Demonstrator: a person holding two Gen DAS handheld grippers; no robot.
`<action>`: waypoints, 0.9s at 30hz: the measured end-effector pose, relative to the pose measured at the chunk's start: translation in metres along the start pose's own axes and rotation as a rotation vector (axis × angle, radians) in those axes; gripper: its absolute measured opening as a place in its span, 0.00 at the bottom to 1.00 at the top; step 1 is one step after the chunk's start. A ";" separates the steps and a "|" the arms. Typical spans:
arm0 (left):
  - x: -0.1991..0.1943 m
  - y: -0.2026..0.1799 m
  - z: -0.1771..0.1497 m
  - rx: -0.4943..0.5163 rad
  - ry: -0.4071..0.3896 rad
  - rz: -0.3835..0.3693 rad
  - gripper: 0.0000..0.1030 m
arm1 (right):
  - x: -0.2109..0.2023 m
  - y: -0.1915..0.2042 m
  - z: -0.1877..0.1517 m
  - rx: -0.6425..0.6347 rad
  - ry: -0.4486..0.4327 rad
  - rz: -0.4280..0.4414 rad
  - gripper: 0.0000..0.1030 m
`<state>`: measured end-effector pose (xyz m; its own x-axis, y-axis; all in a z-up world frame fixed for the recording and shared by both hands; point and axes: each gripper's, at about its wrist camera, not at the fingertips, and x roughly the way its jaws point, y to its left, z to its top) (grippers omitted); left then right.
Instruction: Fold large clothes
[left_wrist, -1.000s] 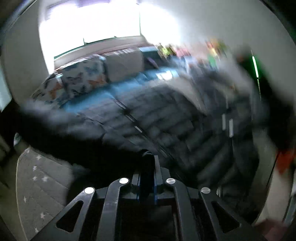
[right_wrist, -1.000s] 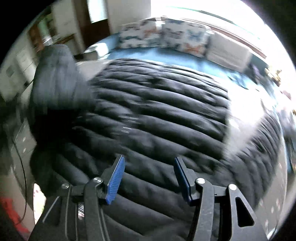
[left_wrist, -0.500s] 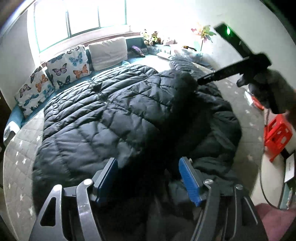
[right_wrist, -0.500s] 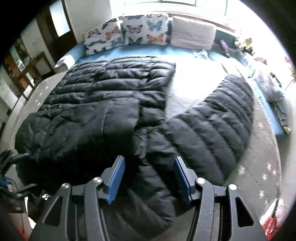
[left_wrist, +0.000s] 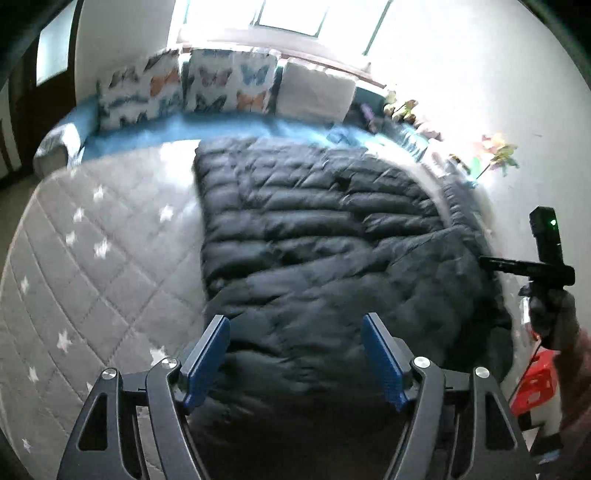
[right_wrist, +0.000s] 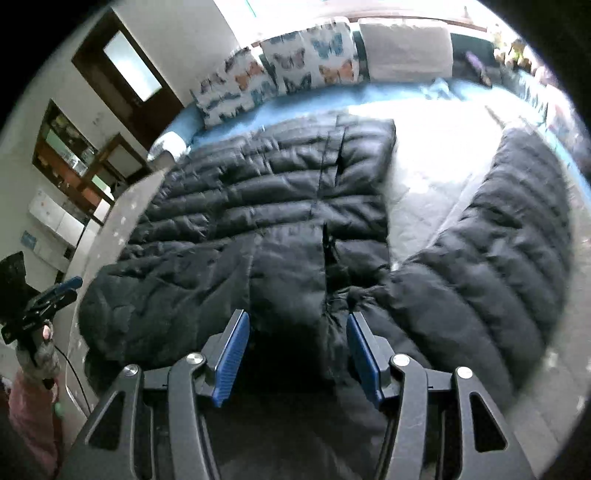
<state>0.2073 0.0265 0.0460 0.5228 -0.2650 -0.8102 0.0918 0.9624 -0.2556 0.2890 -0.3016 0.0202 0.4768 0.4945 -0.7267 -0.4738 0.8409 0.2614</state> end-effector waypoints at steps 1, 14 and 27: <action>0.007 0.006 -0.004 -0.003 0.019 0.010 0.74 | 0.007 0.001 0.000 0.006 0.019 0.004 0.44; 0.037 0.064 -0.043 -0.045 0.131 -0.027 0.87 | 0.002 0.006 -0.064 0.005 0.135 0.011 0.13; -0.053 -0.002 0.008 0.131 -0.042 0.060 0.85 | -0.066 0.042 -0.021 -0.213 -0.070 -0.079 0.21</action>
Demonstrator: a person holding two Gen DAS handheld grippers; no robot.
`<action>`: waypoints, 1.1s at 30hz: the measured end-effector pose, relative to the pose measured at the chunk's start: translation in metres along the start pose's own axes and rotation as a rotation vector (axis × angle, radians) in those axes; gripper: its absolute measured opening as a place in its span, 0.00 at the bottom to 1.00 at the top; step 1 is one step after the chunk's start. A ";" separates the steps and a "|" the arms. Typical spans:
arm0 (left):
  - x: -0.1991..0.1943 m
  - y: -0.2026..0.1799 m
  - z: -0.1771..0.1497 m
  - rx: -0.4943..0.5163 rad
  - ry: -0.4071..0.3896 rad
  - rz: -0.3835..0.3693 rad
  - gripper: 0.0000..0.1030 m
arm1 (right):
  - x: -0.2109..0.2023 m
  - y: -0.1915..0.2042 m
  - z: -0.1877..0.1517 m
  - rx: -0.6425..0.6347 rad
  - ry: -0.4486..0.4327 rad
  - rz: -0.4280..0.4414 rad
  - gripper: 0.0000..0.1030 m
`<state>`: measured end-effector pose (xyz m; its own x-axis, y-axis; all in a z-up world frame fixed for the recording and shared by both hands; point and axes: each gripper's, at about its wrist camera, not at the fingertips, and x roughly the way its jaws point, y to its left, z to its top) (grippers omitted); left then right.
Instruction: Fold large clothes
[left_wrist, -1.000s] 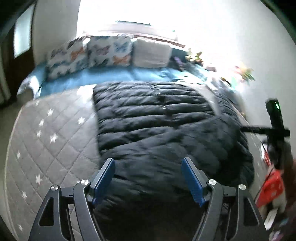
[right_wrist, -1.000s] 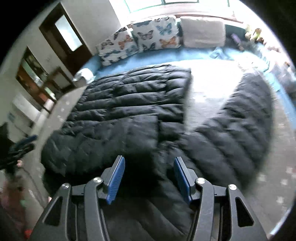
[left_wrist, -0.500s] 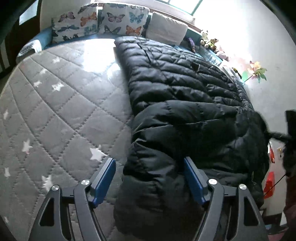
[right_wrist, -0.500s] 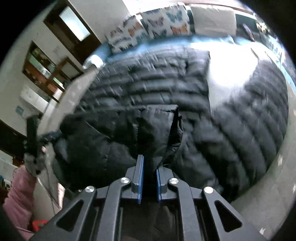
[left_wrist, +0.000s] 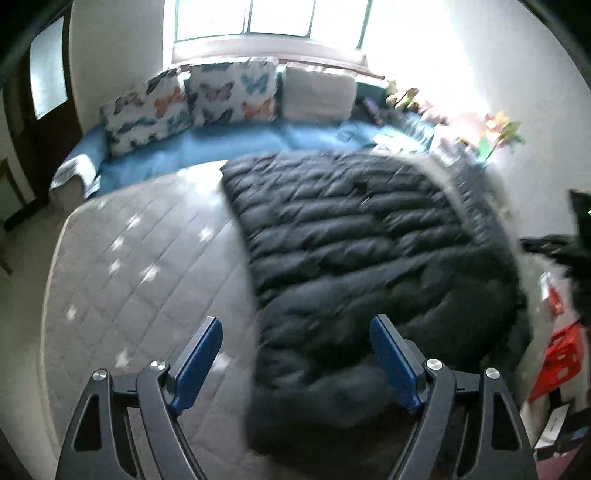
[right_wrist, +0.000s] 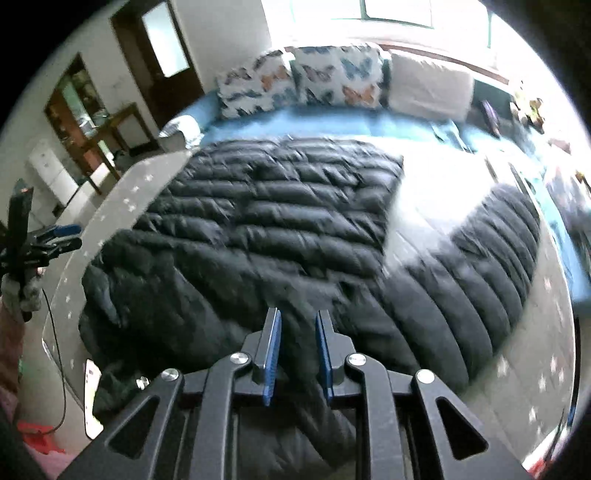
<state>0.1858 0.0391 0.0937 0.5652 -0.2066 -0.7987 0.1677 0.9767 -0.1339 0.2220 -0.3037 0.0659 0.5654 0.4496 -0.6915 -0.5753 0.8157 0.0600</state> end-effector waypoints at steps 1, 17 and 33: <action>0.003 -0.008 0.004 0.010 -0.008 -0.008 0.85 | 0.011 0.005 0.004 -0.011 0.004 0.011 0.21; 0.072 -0.036 -0.015 0.038 0.161 0.069 0.87 | 0.041 -0.059 -0.022 0.118 -0.020 0.035 0.31; 0.097 -0.176 0.052 0.099 0.154 -0.169 0.85 | 0.044 -0.297 -0.067 0.751 -0.124 -0.036 0.53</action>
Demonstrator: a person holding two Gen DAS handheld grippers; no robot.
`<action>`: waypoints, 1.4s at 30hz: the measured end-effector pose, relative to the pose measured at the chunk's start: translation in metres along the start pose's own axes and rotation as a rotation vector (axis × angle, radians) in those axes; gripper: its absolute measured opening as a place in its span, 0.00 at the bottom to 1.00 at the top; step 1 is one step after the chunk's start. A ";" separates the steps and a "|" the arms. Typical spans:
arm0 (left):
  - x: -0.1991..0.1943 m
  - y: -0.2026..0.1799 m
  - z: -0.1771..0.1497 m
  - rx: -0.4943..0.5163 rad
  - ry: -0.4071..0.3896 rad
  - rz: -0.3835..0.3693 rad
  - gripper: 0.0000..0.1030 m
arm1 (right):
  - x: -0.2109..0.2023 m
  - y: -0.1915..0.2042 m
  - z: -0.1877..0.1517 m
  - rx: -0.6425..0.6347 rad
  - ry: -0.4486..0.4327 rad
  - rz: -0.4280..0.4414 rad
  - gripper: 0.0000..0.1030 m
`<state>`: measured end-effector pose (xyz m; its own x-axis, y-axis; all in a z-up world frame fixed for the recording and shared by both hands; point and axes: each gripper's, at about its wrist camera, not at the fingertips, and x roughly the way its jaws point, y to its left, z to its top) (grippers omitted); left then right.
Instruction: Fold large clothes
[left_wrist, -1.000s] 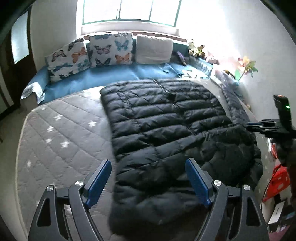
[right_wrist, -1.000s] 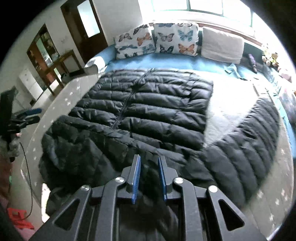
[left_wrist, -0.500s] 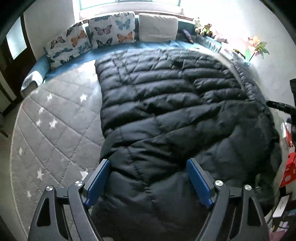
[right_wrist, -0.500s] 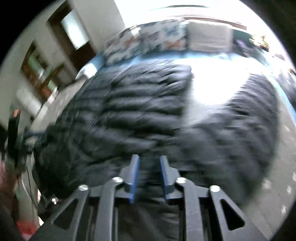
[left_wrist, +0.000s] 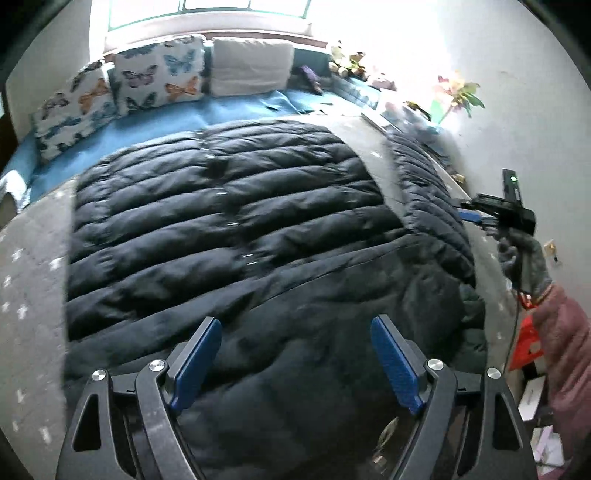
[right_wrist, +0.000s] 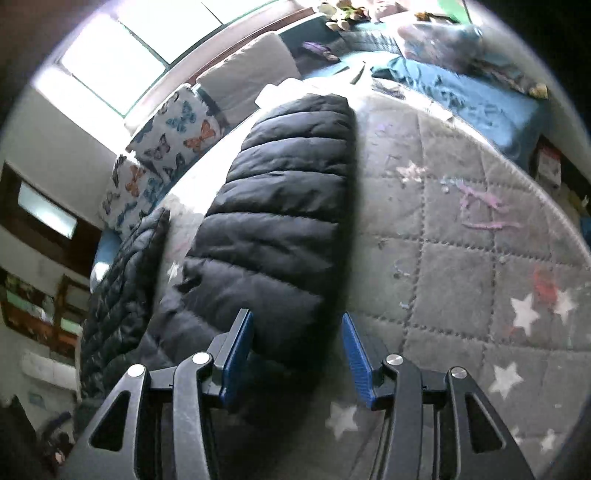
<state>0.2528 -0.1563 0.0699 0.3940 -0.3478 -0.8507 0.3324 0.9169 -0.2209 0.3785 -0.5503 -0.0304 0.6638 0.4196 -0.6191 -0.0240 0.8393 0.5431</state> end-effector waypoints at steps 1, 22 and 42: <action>0.007 -0.004 0.003 0.005 0.006 -0.006 0.85 | 0.004 -0.004 0.002 0.017 -0.008 0.033 0.53; 0.107 -0.079 0.014 0.124 0.090 -0.040 0.71 | -0.083 0.063 0.017 -0.023 -0.235 0.412 0.09; -0.122 0.154 -0.150 -0.291 -0.141 0.198 0.70 | -0.003 0.357 -0.325 -1.390 0.119 0.062 0.19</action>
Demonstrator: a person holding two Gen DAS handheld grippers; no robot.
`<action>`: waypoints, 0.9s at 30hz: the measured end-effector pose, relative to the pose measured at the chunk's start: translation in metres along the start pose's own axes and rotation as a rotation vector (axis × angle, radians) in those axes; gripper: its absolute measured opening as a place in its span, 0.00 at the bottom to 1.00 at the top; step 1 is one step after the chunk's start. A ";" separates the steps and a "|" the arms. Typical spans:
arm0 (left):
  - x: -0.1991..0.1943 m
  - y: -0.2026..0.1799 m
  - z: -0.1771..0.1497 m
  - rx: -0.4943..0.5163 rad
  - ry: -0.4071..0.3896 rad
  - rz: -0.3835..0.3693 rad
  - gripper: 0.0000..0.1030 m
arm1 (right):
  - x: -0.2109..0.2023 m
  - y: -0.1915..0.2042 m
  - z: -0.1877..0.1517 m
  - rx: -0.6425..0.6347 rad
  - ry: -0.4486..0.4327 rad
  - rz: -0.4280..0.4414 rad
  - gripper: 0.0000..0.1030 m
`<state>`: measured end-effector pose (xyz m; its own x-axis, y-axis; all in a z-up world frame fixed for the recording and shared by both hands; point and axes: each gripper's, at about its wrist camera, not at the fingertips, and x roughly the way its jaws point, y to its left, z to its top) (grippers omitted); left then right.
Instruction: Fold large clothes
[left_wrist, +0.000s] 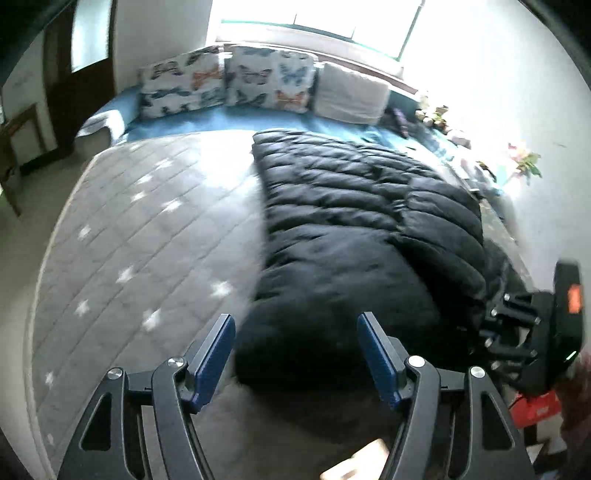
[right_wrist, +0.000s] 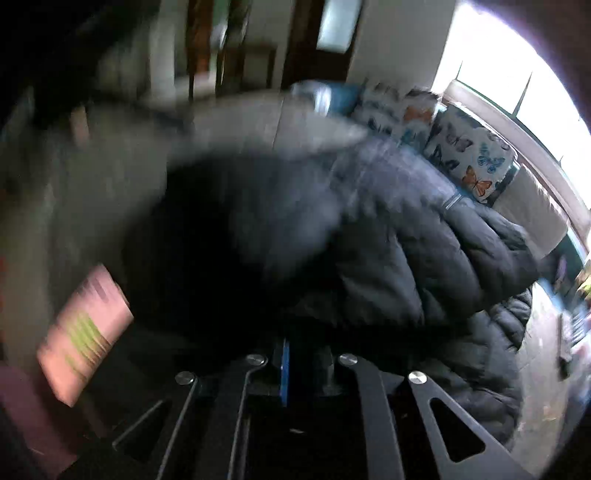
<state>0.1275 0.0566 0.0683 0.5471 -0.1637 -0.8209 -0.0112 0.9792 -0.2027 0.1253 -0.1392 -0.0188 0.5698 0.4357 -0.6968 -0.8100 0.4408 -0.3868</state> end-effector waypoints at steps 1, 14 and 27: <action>-0.002 0.009 -0.007 -0.012 0.001 0.000 0.70 | 0.007 0.005 -0.005 -0.011 0.013 -0.018 0.24; 0.000 0.080 -0.034 -0.141 -0.007 -0.009 0.70 | -0.070 -0.089 -0.045 0.512 -0.105 0.124 0.34; -0.027 0.077 -0.042 -0.154 -0.059 -0.001 0.71 | -0.034 -0.054 0.048 0.467 -0.155 0.174 0.34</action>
<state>0.0768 0.1314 0.0526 0.5954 -0.1533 -0.7887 -0.1358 0.9483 -0.2868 0.1562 -0.1401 0.0549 0.4744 0.6291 -0.6157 -0.7664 0.6393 0.0626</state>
